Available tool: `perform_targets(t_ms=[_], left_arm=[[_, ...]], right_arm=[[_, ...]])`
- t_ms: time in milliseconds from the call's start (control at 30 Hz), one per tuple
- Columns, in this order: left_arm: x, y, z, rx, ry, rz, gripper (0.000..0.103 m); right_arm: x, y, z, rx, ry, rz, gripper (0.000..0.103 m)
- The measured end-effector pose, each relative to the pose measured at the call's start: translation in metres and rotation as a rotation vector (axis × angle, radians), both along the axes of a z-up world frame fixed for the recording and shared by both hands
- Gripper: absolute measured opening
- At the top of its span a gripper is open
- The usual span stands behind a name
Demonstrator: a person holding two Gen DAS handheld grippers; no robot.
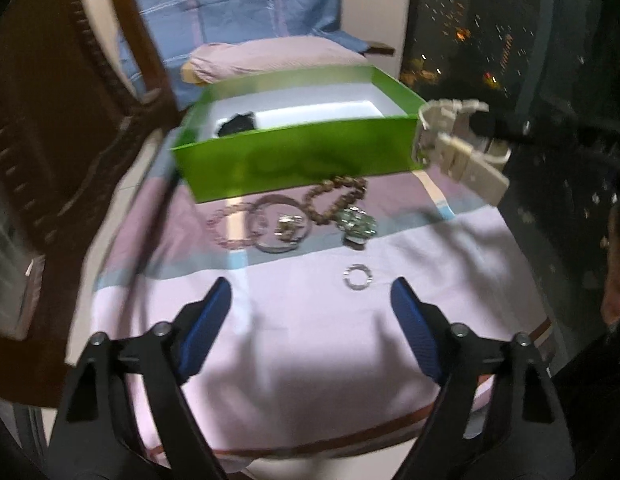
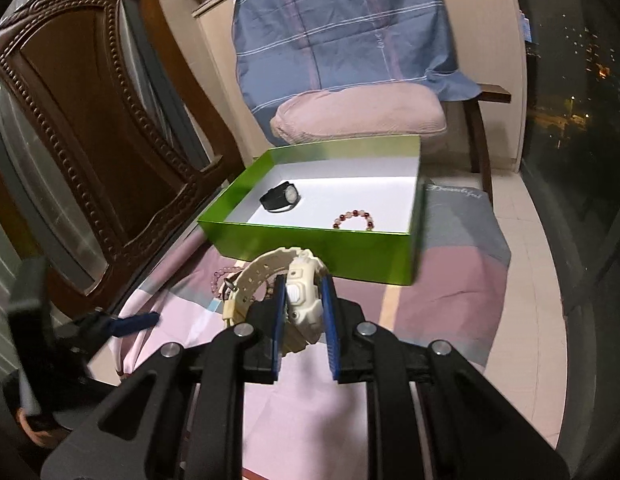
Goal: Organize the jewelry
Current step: 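Grasp the small silver ring with the left tool while the right tool lifts the white watch, then carry the silver ring and white watch over the green box with both tools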
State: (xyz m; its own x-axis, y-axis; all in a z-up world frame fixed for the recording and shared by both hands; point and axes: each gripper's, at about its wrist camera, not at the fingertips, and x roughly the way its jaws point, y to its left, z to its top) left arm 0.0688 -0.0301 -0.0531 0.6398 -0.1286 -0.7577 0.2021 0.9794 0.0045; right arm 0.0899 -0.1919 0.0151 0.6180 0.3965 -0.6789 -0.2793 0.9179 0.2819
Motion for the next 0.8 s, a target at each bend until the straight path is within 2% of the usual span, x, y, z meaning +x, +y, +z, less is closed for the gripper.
perform_targets(t_ms=[100, 267, 300, 400, 433, 567, 667, 800], left_arm=[[0.012, -0.017, -0.012, 0.035, 0.018, -0.025, 0.072], [0.029, -0.031, -0.034, 0.056, 0.086, -0.032, 0.045], [0.031, -0.032, -0.038, 0.055, 0.099, -0.033, 0.044], [0.033, -0.033, -0.038, 0.029, 0.087, -0.036, 0.032], [0.033, -0.033, -0.038, 0.012, 0.092, -0.038, 0.021], [0.029, -0.028, -0.032, 0.001, 0.089, -0.022, 0.021], [0.018, -0.021, -0.011, -0.03, 0.029, -0.014, 0.021], [-0.004, 0.001, 0.031, -0.057, -0.097, 0.026, 0.021]], right_arm=[[0.003, -0.001, -0.004, -0.008, 0.015, -0.003, 0.018], [0.002, 0.002, -0.004, -0.003, 0.013, 0.01, 0.018], [0.002, 0.002, -0.004, -0.003, 0.012, 0.012, 0.018], [0.002, 0.002, -0.005, -0.005, 0.014, 0.018, 0.018], [0.001, 0.002, -0.005, -0.009, 0.014, 0.019, 0.018], [0.0, 0.002, -0.002, -0.018, 0.005, 0.014, 0.018], [-0.002, 0.001, 0.001, -0.019, -0.006, 0.008, 0.018], [-0.011, 0.002, 0.007, -0.023, -0.034, -0.006, 0.018]])
